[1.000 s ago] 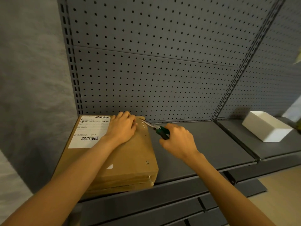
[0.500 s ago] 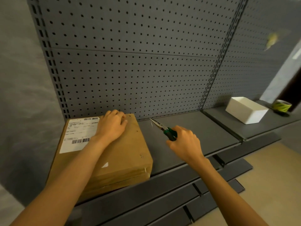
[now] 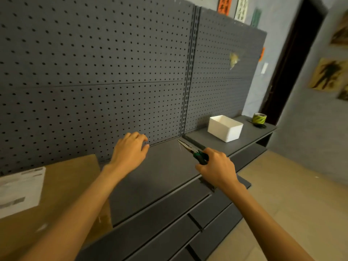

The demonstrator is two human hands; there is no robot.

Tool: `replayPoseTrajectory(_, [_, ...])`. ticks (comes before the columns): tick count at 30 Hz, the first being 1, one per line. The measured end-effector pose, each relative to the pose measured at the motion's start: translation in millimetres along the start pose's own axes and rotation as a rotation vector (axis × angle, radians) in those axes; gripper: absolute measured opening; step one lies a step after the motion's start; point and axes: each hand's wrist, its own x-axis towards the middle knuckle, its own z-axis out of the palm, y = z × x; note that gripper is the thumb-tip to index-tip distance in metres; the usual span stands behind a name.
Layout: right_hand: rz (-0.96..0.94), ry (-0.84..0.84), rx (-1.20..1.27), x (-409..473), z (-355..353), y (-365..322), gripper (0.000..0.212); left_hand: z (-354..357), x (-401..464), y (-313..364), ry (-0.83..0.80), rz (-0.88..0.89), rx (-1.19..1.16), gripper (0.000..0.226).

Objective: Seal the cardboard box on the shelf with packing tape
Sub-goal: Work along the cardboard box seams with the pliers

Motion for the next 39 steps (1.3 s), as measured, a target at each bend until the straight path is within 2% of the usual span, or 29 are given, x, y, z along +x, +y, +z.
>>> replayPoseTrajectory(13, [0.209, 0.192, -0.039, 19.2, -119.2, 261.2, 0.025, 92.6, 103.9, 282.9, 0.021, 0.257, -0.102, 0.032])
replayPoseTrajectory(19, [0.265, 0.276, -0.087, 41.8, -167.2, 345.7, 0.021, 117.5, 149.4, 373.2, 0.041, 0.306, -0.138, 0.029])
replayPoseTrajectory(23, [0.278, 0.282, -0.085, 68.1, -168.2, 383.3, 0.022, 140.1, 182.0, 402.2, 0.02, 0.333, -0.155, 0.028])
replayPoseTrajectory(30, [0.301, 0.183, -0.096, 125.1, -124.0, 439.0, 0.021, 214.5, 243.1, 419.7, -0.049, 0.331, -0.125, 0.03])
replayPoseTrajectory(35, [0.286, 0.132, -0.122, 196.4, -103.9, 471.4, 0.023, 270.4, 295.3, 424.1, -0.086, 0.296, -0.121, 0.031])
replayPoseTrajectory(39, [0.215, 0.108, -0.12, 264.3, -98.1, 473.0, 0.024, 287.7, 343.2, 412.8, -0.067, 0.25, -0.135, 0.032])
